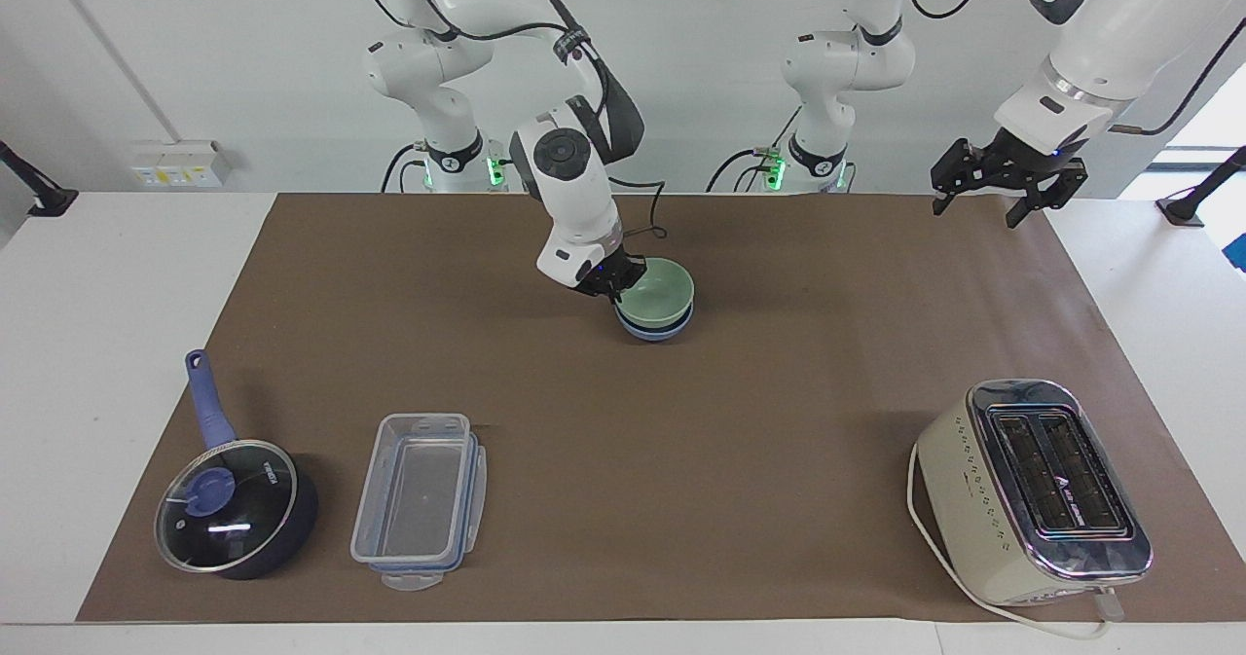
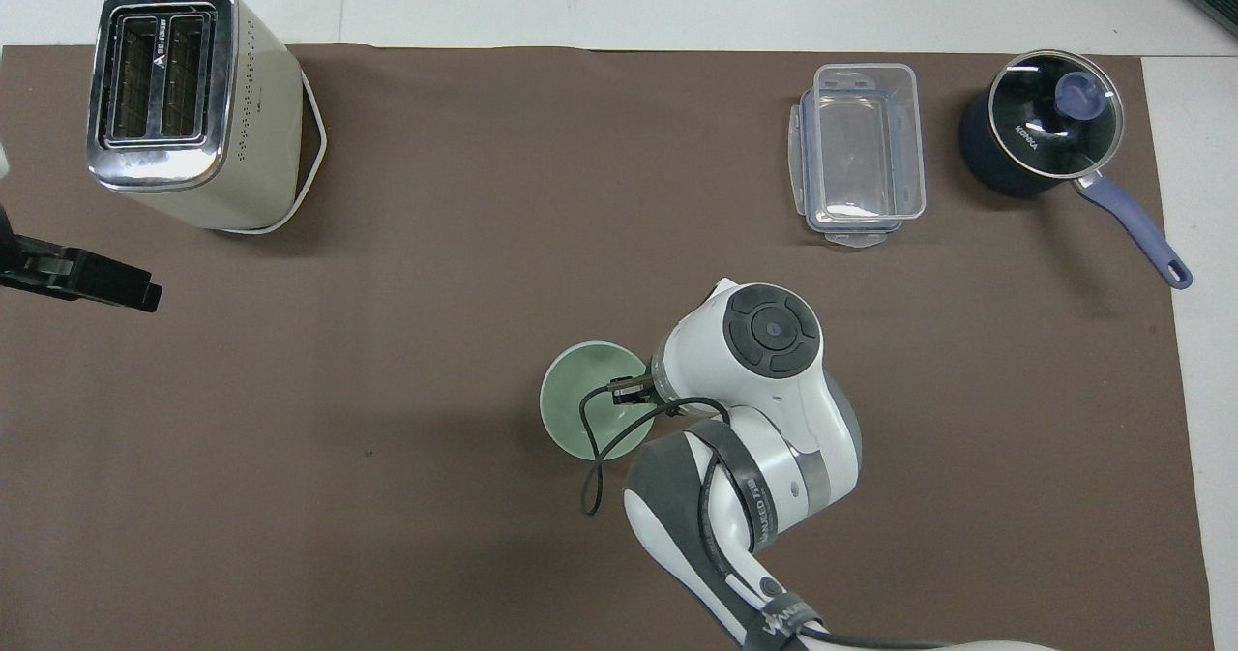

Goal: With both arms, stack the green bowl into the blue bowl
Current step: 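Lower the green bowl into the blue bowl with the right gripper, then open the right gripper and withdraw it from the stacked bowls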

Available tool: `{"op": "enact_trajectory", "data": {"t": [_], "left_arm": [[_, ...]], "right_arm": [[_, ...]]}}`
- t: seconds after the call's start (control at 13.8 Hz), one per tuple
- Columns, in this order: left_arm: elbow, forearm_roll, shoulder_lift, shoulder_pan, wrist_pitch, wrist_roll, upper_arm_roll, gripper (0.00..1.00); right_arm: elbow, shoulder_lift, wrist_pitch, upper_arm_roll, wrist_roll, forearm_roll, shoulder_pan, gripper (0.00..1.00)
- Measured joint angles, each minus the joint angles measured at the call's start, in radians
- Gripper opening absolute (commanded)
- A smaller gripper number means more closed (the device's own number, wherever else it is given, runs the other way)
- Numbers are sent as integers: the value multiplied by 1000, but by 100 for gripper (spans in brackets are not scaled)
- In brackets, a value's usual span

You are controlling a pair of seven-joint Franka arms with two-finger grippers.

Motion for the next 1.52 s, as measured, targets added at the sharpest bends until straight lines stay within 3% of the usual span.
{"op": "enact_trajectory", "data": {"t": [0.15, 0.22, 0.29, 0.65, 1.09, 1.31, 1.52], "left_arm": [[0, 0, 0, 0, 0, 0, 0, 100], [0, 0, 0, 0, 0, 0, 0, 100], [0, 0, 0, 0, 0, 0, -1, 100], [0, 0, 0, 0, 0, 0, -3, 100], [0, 0, 0, 0, 0, 0, -3, 100], [0, 0, 0, 0, 0, 0, -5, 100], [0, 0, 0, 0, 0, 0, -6, 100]], "right_arm": [[-2, 2, 0, 0, 0, 0, 0, 52], [-3, 3, 0, 0, 0, 0, 0, 91], [-3, 3, 0, 0, -1, 0, 0, 100], [26, -6, 3, -9, -3, 0, -11, 100], [40, -152, -73, -16, -9, -185, -162, 100], [68, -220, -175, -17, -10, -199, -243, 100], [180, -253, -378, -19, -15, -201, -331, 100]]}}
